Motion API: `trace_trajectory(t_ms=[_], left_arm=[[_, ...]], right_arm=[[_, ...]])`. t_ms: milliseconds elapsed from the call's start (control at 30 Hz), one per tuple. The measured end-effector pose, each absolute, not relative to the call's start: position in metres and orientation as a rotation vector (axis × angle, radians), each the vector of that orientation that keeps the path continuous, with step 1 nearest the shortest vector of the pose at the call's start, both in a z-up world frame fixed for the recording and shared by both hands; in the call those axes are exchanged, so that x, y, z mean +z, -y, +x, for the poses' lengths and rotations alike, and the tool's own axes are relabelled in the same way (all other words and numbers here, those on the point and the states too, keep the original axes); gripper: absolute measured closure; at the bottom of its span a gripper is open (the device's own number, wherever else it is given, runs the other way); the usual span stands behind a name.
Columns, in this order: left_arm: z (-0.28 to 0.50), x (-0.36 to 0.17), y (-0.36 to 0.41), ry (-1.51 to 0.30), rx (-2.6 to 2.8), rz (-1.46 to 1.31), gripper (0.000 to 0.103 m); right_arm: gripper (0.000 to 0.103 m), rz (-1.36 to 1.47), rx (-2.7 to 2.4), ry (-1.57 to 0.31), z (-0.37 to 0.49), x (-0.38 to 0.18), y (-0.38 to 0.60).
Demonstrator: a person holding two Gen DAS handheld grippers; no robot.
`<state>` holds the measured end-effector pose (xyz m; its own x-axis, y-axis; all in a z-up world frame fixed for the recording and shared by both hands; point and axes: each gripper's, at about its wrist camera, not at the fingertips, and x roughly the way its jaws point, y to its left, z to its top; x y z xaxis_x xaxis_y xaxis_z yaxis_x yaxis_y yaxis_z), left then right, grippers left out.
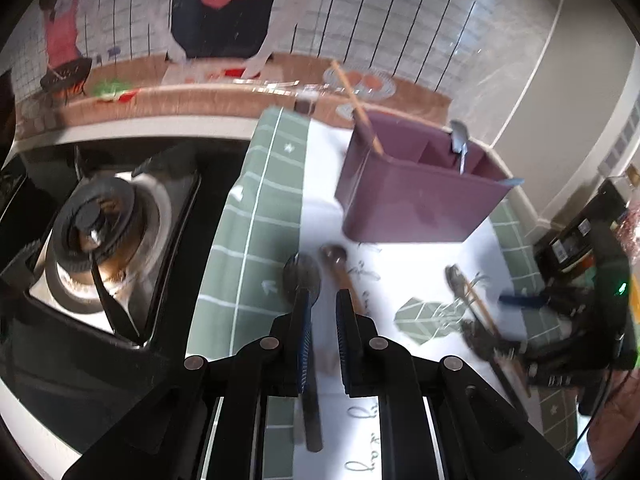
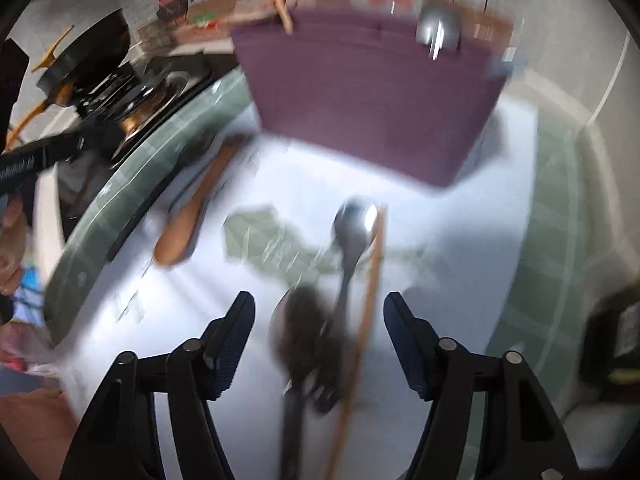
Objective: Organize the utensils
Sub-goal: 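Grasp a dark plastic spoon with the left gripper while the right grasps a metal spoon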
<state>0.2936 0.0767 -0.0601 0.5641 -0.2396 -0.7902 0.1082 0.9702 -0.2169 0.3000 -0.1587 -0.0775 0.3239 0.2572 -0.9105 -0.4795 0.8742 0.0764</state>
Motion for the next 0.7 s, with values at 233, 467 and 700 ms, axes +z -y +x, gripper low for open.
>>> trace_trajectory(t_ms=[233,467,700], left_arm=[[0.29,-0.073,-0.084,-0.996,-0.186,-0.147,0.089],[0.292,-0.082,-0.082,-1.035,-0.191,-0.137,0.08],[0.319,-0.094,-0.075,-1.081,-0.205,-0.12,0.057]], right_arm=[[0.063,-0.223,0.471,-1.164,0.341,-0.097,0.139],[0.09,-0.318,0.415,-1.14,0.344,-0.106,0.126],[0.098,-0.202,0.397,-1.135,0.336,-0.09,0.146]])
